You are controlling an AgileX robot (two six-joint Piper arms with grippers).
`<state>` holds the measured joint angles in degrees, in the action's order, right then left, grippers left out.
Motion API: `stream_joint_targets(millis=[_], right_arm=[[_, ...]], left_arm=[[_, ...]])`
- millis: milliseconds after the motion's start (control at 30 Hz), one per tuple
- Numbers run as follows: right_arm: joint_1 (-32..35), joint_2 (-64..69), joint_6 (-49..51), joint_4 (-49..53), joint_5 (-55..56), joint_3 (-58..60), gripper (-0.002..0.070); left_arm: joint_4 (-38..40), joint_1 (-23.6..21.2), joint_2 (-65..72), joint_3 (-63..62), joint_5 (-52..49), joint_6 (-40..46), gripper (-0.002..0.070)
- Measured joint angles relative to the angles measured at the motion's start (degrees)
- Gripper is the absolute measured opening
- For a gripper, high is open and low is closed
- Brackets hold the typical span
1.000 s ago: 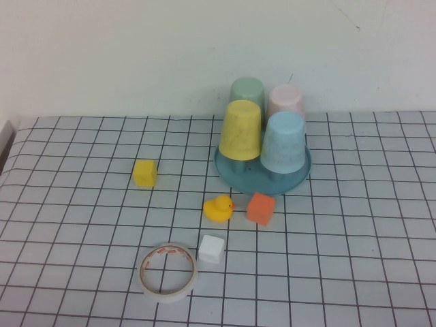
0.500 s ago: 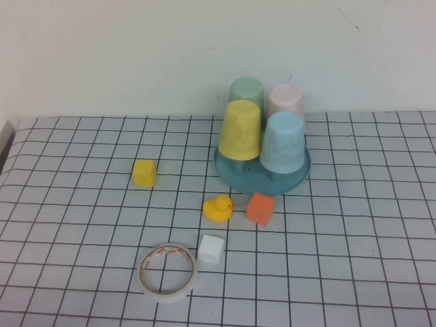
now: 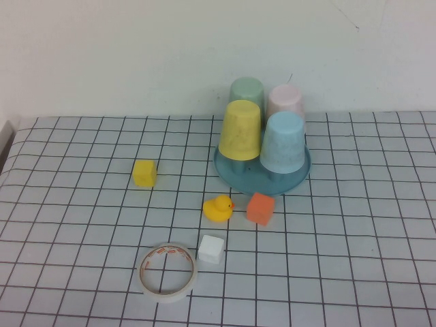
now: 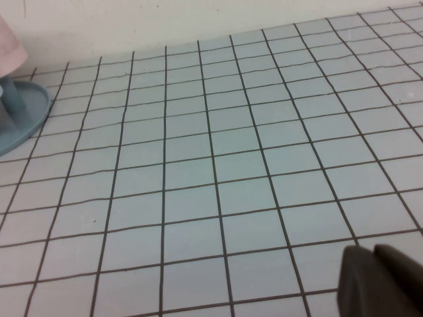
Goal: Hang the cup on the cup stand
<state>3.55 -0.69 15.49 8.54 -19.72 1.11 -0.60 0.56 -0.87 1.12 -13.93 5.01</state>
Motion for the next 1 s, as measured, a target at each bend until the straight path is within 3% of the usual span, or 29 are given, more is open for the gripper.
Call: stream_joint_targets(millis=[1000], right_arm=[[0.0,0.0,0.0,-0.1,-0.1,0.0,-0.0001]], left_arm=[[2.5,1.3,0.0,-0.1,-3.5,0.9,-0.0003]])
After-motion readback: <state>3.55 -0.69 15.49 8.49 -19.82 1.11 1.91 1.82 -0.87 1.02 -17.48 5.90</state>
